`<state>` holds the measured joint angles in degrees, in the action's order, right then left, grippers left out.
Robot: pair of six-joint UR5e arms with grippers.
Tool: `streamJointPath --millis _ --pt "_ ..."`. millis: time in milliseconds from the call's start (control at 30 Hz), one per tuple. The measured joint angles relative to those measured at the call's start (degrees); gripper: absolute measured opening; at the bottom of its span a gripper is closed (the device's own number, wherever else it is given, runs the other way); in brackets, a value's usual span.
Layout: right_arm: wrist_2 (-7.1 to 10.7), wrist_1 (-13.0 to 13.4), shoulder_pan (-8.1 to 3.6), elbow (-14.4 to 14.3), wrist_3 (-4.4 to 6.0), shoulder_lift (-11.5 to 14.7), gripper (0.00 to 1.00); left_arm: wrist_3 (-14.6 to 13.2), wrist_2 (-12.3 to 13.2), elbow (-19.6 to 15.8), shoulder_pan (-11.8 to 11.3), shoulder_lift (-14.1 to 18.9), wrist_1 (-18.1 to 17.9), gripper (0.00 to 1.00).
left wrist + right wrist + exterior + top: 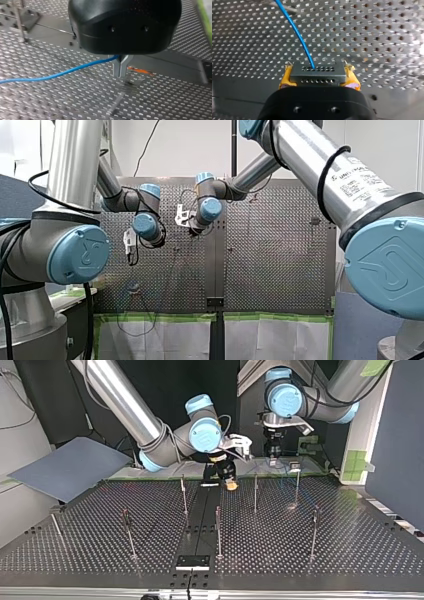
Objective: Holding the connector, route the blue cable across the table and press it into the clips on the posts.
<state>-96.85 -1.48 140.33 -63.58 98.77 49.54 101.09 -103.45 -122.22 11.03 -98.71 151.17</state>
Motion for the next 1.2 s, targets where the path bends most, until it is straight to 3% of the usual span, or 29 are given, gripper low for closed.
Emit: streamJointPath --millis 400,667,967,1200 --pt "0.42 0.53 -0.11 -4.24 -1.53 -0.01 0.0 0.84 1.98 -2.0 -0.93 -2.86 -4.69 0.0" --pt "0.59 2.28 -0.17 -5.0 -1.3 -0.27 0.0 1.28 3.83 -0.61 -2.1 -3.95 -6.37 0.0" --pt "1.25 4.06 -0.62 -5.02 -1.03 -2.4 0.0 1.51 4.77 1.77 -3.11 -8.45 -8.29 0.0" --pt "1.9 5.43 -1.31 -5.02 -1.01 -3.27 0.0 1.64 5.9 2.65 -4.49 -9.12 -9.03 0.0"
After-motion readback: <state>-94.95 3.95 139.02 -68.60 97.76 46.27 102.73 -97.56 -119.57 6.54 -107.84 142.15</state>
